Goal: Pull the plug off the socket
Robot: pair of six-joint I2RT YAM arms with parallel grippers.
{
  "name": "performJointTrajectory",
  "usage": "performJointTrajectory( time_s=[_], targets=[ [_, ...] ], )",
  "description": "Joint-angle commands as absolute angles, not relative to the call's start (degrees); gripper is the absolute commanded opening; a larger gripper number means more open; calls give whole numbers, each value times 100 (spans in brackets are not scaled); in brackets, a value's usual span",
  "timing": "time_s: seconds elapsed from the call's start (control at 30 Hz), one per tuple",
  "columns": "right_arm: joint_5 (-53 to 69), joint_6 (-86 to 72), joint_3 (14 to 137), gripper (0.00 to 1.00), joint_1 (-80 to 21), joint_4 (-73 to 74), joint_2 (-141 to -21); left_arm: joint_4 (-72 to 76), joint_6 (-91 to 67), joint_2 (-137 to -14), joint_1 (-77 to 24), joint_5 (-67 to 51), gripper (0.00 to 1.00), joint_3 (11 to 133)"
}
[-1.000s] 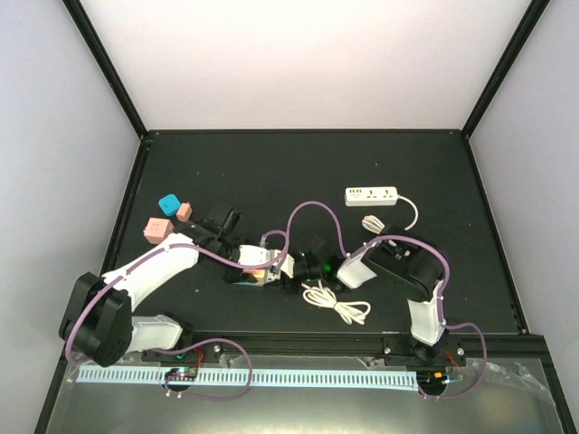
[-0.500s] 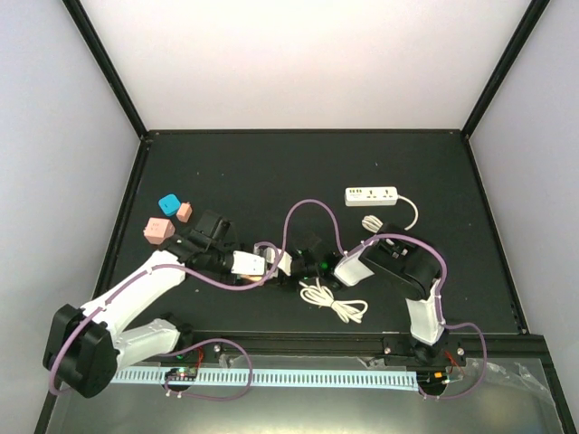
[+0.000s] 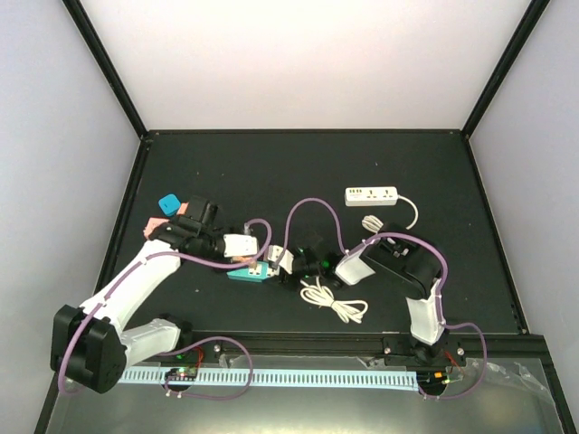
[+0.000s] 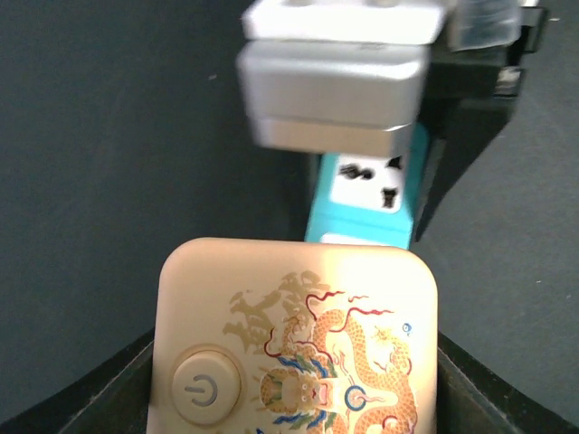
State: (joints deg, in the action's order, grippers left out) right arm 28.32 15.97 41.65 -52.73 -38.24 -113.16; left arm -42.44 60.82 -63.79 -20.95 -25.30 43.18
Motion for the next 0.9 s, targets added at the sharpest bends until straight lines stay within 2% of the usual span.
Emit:
performJointTrajectory(
  time_s=[0.0, 0.17, 0.4, 0.63, 0.87],
  targets=[
    [2471, 1753, 3957, 7, -5110, -3266, -11366, -4779, 6122, -6446, -1632, -2580, 27, 4935],
    [2465, 1810, 3925, 12, -5029, -3199, -11296, -5429, 6337, -6478, -1191, -2014, 28, 5376],
    [2463, 1899, 4042, 14, -4993, -2973, -11268, -6188, 6670, -6519, -1042, -170, 30, 5729],
    [2513, 1918, 4009, 17, -4992, -3008, -11287, -6562, 7239, -6461, -919, 1545, 31, 5367],
    [2514, 1898, 4001, 17, -4991, -3039, -11263, -6513, 7462, -6865, -612, 2556, 31, 5078]
  ],
)
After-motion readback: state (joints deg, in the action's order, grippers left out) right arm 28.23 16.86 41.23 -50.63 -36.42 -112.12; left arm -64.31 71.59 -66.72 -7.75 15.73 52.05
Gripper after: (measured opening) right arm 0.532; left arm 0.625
